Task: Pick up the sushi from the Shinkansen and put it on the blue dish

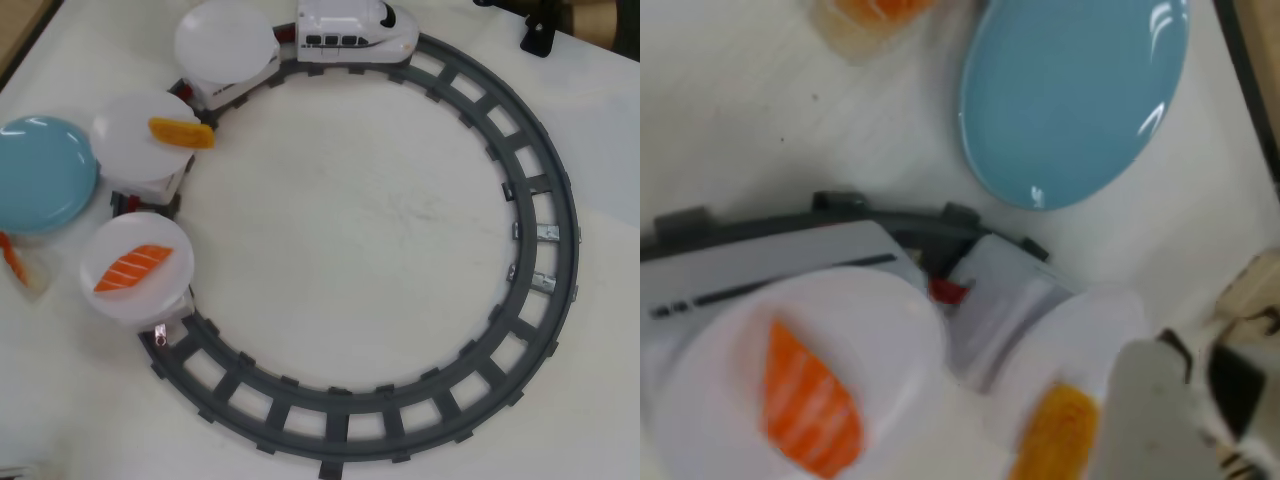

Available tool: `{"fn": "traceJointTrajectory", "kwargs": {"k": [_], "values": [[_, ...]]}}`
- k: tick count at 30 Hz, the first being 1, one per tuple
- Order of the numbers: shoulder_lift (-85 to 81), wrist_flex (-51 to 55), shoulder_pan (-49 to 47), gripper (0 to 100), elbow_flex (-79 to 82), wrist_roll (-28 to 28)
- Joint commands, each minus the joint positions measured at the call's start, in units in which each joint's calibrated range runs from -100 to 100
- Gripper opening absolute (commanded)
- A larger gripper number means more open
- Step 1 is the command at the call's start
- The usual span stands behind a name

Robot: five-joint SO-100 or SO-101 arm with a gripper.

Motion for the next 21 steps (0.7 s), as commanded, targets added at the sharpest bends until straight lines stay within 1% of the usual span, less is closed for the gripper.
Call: {"fn": "traceJointTrajectory", "kwargs": {"k": [1, 3, 5, 7, 9, 14, 15, 16, 18, 19, 21], "values": [[2.81, -5.22, 10.18, 18, 9.31, -0.64], [8.95, -7.85, 13.97, 26, 11.02, -0.64], [15.42, -10.66, 16.87, 30, 10.21, 0.04], [22.47, -11.68, 18.37, 30, 6.06, 2.13], [29.02, -10.91, 19.6, 30, -0.25, 2.55], [40.97, -3.78, 19.96, 29, -15.4, 2.81], [42.71, -3.44, 19.87, 27, -16.93, 2.91], [44.12, -3.18, 20.04, 22, -18.01, 2.81], [46.03, -2.84, 20.04, 8, -19.46, 2.44], [46.19, -2.84, 19.96, 3, -19.55, 2.39], [44.95, -2.84, 19.52, 3, -19.46, 2.39]]}}
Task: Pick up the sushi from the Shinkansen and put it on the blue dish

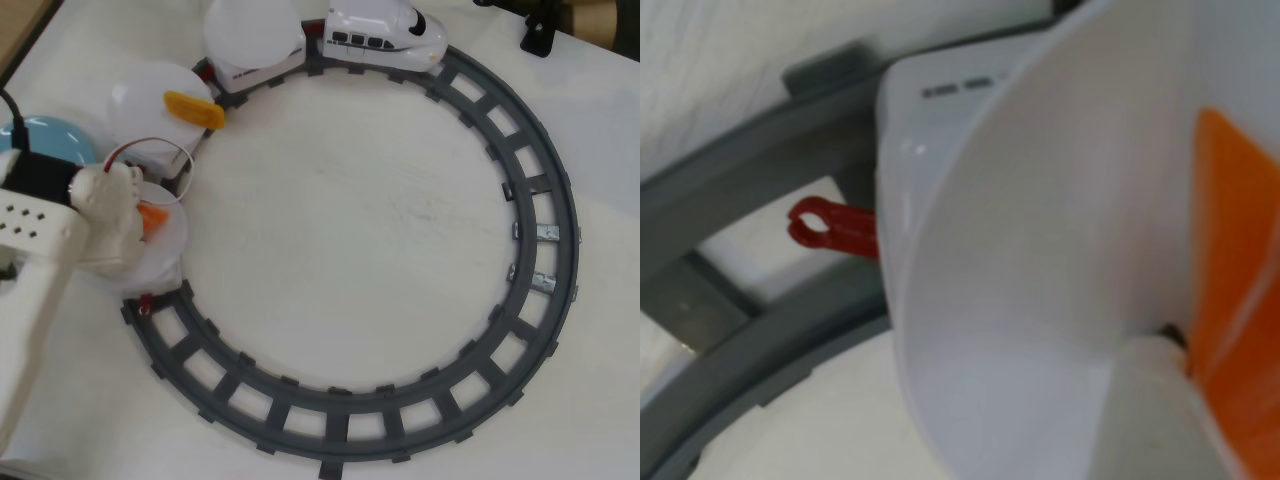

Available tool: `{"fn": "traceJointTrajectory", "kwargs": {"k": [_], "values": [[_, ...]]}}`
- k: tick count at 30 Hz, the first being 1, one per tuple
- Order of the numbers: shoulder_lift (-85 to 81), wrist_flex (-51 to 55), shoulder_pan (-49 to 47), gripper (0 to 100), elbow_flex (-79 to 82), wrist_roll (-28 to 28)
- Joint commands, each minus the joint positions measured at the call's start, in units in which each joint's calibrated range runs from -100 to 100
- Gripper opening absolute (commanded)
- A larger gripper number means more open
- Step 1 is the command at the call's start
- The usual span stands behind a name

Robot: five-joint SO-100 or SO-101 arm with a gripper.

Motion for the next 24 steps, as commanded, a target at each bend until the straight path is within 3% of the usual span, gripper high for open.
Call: {"fn": "traceJointTrajectory", "kwargs": {"k": [1, 7, 14, 20, 24], "values": [[-1.25, 0.52, 0.05, 3, -0.53, -0.2], [-15.77, 8.42, -3.65, 3, 1.82, -3.81], [-33.27, 9.52, -19.05, 3, 8.22, -4.96], [-29.71, 9.52, -27.33, 3, 10.65, -5.01], [-21.08, 7.91, -27.77, 3, 6.69, -5.01]]}}
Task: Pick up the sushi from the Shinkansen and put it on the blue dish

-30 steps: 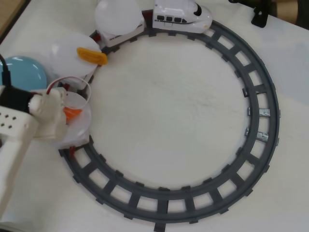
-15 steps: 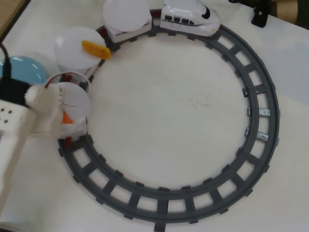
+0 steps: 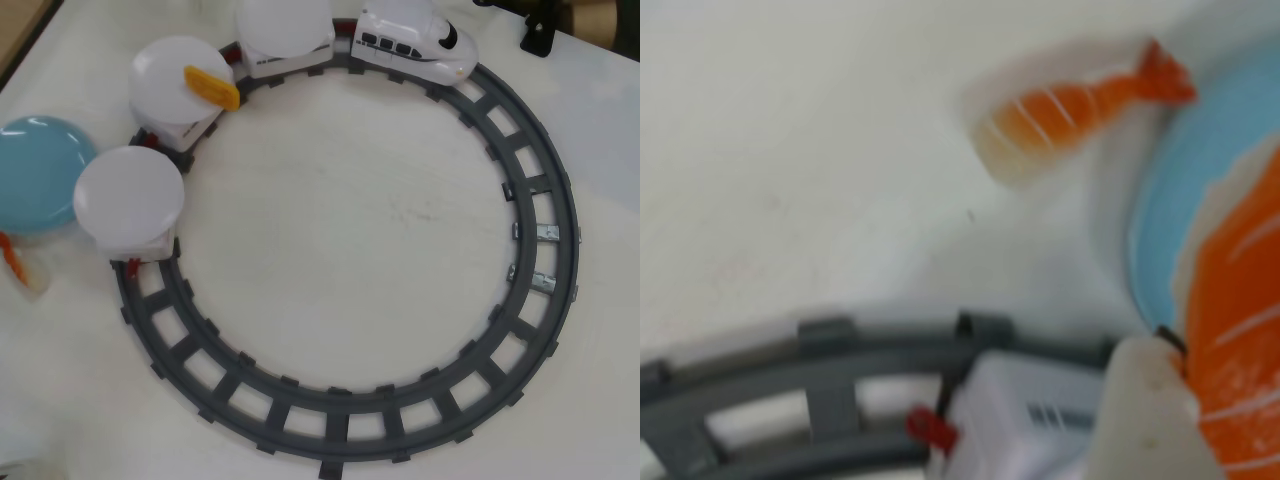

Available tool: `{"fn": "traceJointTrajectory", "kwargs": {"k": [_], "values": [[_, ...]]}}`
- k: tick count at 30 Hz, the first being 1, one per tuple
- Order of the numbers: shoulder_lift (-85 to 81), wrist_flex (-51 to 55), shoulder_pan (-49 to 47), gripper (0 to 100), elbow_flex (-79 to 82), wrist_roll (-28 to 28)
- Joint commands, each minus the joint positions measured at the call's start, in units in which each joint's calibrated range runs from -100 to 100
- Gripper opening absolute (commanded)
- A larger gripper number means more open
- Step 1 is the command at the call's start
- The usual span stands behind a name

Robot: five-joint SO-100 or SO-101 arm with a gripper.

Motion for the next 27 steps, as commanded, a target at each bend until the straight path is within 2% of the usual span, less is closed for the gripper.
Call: {"fn": "traceJointTrajectory", "kwargs": {"k": [1, 9, 20, 27], "values": [[6.05, -1.42, -0.21, 3, -5.28, -0.35], [23.8, -1.51, 4.9, 3, -23.58, 0.07], [49.26, -1.34, 5.16, 3, -50.54, 0.17], [57.64, -0.83, 5.42, 4, -61.27, 0.17]]}}
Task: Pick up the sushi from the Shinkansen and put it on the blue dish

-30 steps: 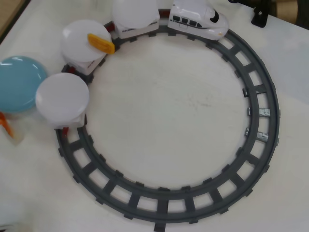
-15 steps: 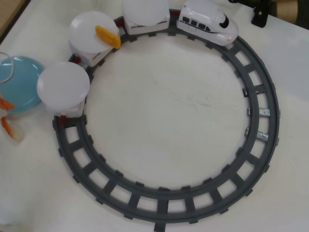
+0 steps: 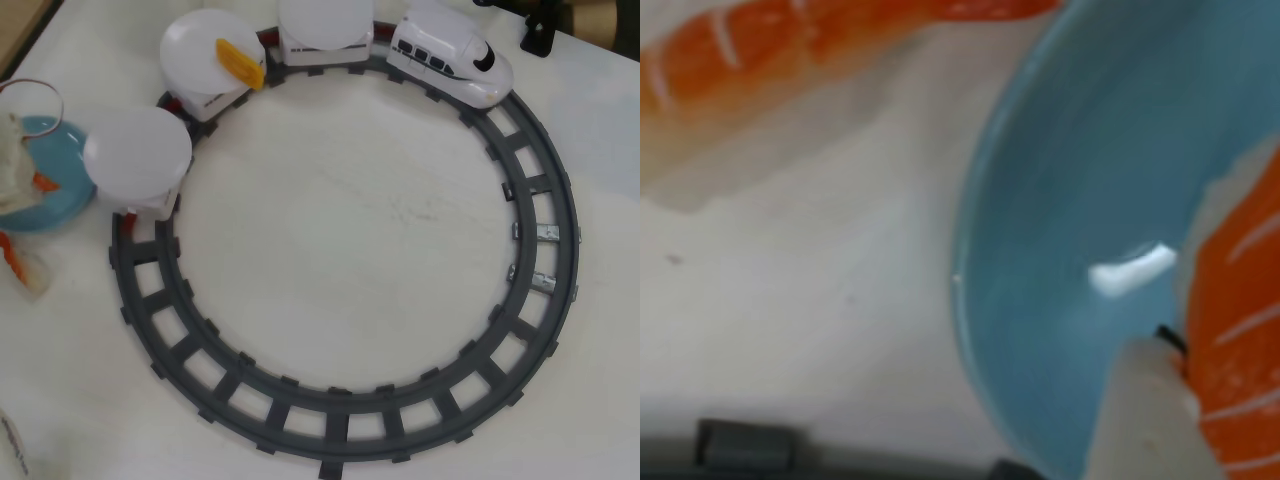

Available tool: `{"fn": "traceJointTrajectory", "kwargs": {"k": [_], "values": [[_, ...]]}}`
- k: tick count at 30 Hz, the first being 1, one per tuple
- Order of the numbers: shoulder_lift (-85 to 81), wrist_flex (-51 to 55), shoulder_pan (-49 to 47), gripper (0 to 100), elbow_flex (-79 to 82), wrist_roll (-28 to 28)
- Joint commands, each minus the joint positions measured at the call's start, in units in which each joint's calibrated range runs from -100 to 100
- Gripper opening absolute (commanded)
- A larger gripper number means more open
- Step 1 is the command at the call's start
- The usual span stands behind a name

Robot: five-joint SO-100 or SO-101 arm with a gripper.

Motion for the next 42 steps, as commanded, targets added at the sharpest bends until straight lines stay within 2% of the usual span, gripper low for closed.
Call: {"fn": "traceJointTrajectory", "kwargs": {"k": [1, 4, 9, 14, 20, 25, 29, 34, 38, 42], "values": [[1.11, 0.26, 0.61, 4, -7.64, 0.17], [2.28, 0.09, 0.61, 6, -9.9, 0.17], [3.44, 0.35, 0.34, 23, -10.98, -0.25], [4.35, 1.71, 0.17, 34, -11.16, -0.3], [-1.21, 7.23, -0.1, 35, -11.07, -0.3], [-16.06, 12.41, -0.1, 35, -6.2, -0.41], [-30.49, 12.58, -0.1, 35, 2.64, -1.66], [-47.16, 5.53, -0.18, 35, 17.43, -5.84], [-60.02, -5.6, -0.18, 35, 36.09, -8.56], [-72.71, -18.59, -0.18, 35, 59.18, -8.83]]}}
